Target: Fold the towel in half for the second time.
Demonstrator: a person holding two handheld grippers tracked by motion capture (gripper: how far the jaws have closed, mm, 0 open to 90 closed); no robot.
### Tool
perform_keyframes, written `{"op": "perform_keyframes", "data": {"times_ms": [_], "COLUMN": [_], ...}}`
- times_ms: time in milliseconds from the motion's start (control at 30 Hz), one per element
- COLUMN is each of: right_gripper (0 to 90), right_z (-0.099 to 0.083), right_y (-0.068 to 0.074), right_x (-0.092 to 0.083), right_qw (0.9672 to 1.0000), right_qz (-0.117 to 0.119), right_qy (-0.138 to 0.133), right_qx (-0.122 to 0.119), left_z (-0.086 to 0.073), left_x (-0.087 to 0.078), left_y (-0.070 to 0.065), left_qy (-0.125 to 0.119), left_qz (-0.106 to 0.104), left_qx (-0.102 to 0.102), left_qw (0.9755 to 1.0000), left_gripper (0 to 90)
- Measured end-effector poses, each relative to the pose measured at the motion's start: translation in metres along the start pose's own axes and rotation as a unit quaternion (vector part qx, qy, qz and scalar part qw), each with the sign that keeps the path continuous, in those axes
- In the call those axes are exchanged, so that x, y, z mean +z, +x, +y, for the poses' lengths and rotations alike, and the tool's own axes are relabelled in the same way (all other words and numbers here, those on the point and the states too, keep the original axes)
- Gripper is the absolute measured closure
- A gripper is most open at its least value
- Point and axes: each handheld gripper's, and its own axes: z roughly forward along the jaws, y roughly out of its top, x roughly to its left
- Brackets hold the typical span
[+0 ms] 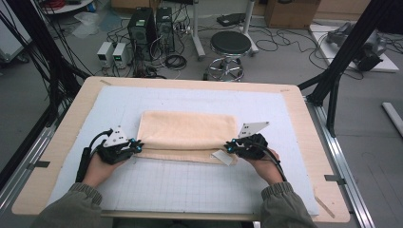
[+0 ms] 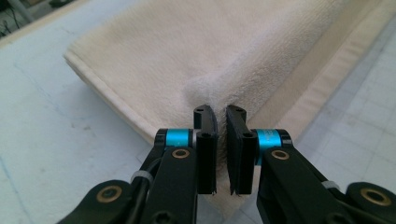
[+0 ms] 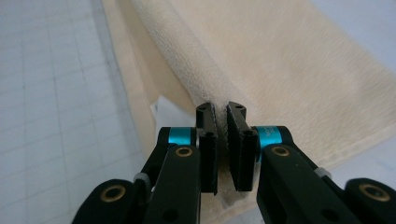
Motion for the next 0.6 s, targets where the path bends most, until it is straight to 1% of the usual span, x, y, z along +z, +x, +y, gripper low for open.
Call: {"op": "perform_keyframes", "data": {"times_ms": [67, 133, 200, 233, 267, 300, 333, 367, 400, 467, 533, 600], "right_gripper": [84.1, 84.1, 83.4, 81.0, 75.4, 71.2, 68.4, 66.4, 66.2, 66.1, 66.2, 66.5], "right_z": [0.008, 0.011, 0.01, 0.007, 0.003, 0.0, -0.002, -0.003, -0.004, -0.003, -0.002, -0.004], "right_y": [0.002, 0.006, 0.011, 0.013, 0.014, 0.016, 0.017, 0.018, 0.019, 0.019, 0.019, 0.019], "right_x": [-0.009, -0.016, -0.018, -0.017, -0.016, -0.017, -0.018, -0.019, -0.019, -0.015, -0.009, -0.002], "right_qw": [0.9999, 0.9998, 0.9997, 0.9995, 0.9989, 0.9988, 0.9988, 0.9987, 0.9986, 0.9986, 0.9989, 0.999], "right_qz": [-0.004, -0.002, 0.011, 0.028, 0.045, 0.048, 0.05, 0.05, 0.05, 0.048, 0.044, 0.043], "right_qy": [-0.01, -0.013, -0.001, 0.004, 0.01, 0.011, -0.001, -0.01, -0.019, -0.019, -0.011, 0.004], "right_qx": [-0.009, -0.014, -0.021, -0.014, -0.007, -0.005, 0.001, 0.005, 0.009, 0.012, 0.011, 0.009], "left_z": [0.006, 0.01, 0.011, 0.009, 0.007, 0.005, 0.004, 0.003, 0.002, 0.001, -0.001, -0.007], "left_x": [-0.006, -0.011, -0.015, -0.016, -0.016, -0.017, -0.017, -0.016, -0.014, -0.01, -0.005, 0.0], "left_y": [0.0, -0.001, -0.003, -0.004, -0.005, -0.006, -0.007, -0.007, -0.007, -0.007, -0.008, -0.007], "left_qy": [-0.006, -0.011, -0.011, -0.006, -0.002, -0.003, -0.005, -0.006, -0.004, 0.0, 0.009, 0.027], "left_qz": [0.002, 0.001, -0.017, -0.029, -0.034, -0.032, -0.031, -0.032, -0.033, -0.034, -0.033, -0.026], "left_qx": [0.002, 0.005, 0.007, 0.007, 0.007, 0.01, 0.005, -0.001, -0.001, -0.007, -0.007, -0.006], "left_qw": [1.0, 0.9999, 0.9998, 0.9995, 0.9994, 0.9994, 0.9995, 0.9995, 0.9995, 0.9994, 0.9994, 0.9993], "left_gripper": [83.1, 83.1, 82.9, 81.8, 78.6, 71.4, 63.2, 60.7, 60.7, 62.4, 64.6, 66.7]}}
